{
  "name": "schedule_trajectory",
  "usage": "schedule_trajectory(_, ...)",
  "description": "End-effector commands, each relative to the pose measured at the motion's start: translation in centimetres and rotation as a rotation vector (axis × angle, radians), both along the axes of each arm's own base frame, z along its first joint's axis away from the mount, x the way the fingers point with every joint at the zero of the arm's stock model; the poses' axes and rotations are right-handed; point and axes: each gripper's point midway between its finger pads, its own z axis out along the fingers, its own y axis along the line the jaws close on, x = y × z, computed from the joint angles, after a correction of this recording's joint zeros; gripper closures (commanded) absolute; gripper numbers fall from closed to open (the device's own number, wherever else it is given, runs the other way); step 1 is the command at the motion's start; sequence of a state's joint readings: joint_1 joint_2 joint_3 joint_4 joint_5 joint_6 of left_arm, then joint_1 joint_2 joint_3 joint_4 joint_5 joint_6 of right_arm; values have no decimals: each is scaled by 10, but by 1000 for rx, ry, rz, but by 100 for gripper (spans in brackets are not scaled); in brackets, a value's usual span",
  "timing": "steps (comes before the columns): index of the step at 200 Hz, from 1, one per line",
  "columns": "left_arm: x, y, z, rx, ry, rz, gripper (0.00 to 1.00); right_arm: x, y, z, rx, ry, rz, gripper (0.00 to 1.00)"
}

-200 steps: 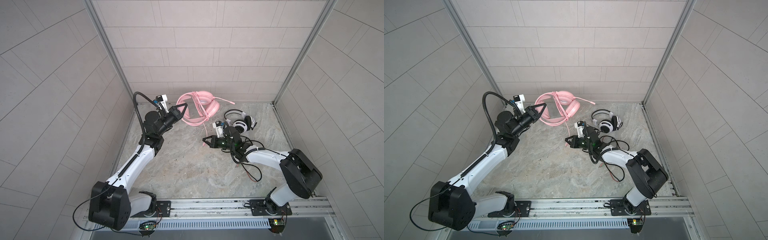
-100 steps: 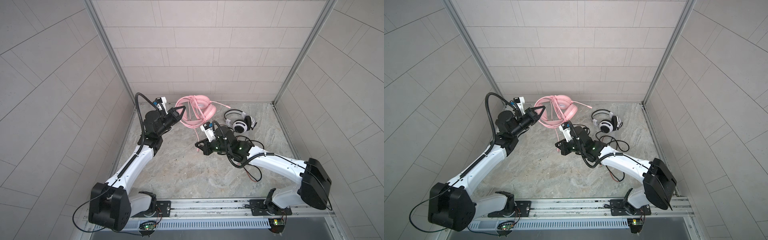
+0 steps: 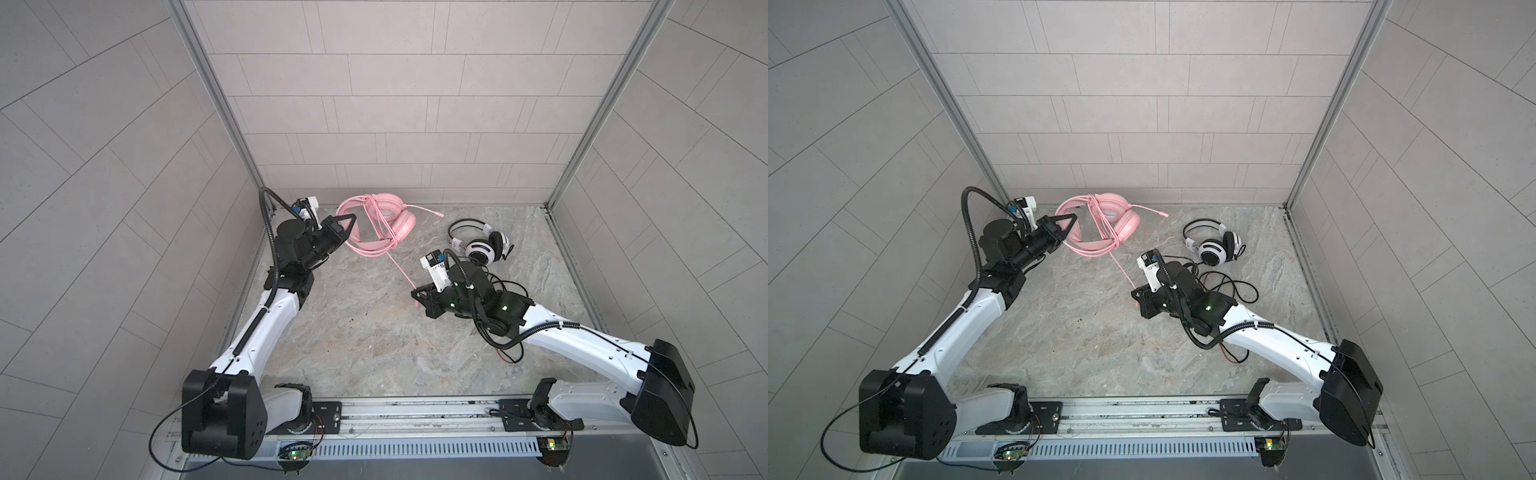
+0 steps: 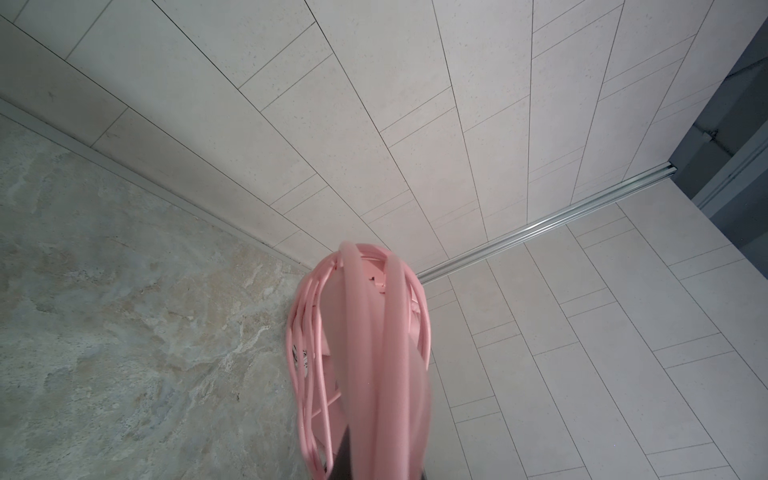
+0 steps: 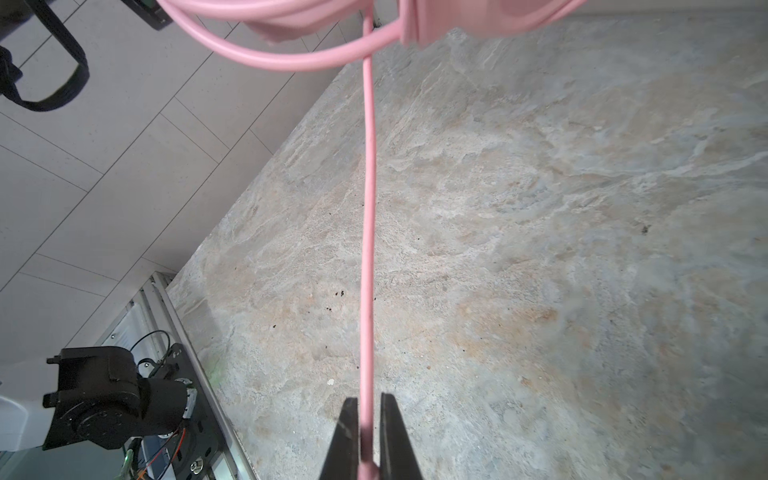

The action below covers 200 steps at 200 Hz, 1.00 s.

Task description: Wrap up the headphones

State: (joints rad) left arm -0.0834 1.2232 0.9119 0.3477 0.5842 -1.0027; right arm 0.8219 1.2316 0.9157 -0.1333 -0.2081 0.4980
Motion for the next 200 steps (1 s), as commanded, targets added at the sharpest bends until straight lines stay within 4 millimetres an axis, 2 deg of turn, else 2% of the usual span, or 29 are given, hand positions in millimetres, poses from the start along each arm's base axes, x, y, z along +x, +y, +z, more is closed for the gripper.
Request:
schedule_trajectory(1, -10, 20, 56, -12, -186, 50, 100, -6, -17, -4, -66, -10, -20, 95)
schedule_trajectory(30, -15, 28, 53, 9, -172, 56, 100, -8, -33, -6, -132, -29, -40, 95)
schedule_trajectory(46, -19, 33, 44, 72, -137, 76, 100, -7, -43, -4, -135, -32, -58, 96)
schedule_trajectory(72, -20, 38, 17, 142, -83, 107, 100, -5, -49, 6, -117, -41, -77, 96)
schedule_trajectory(103, -20, 42, -14, 229, 15, 112, 100, -4, -48, 16, -111, -57, -72, 97)
schedule_trajectory(119, -20, 38, -30, 302, 73, 65, 100, -3, -47, 22, -113, -70, -65, 98)
schedule_trajectory(156, -28, 28, -46, 392, 111, 6, 100, 7, -49, 39, -136, -127, -90, 98)
schedule_trajectory(200, -36, 1, -65, 493, 142, -121, 100, 15, -50, 68, -165, -190, -99, 98)
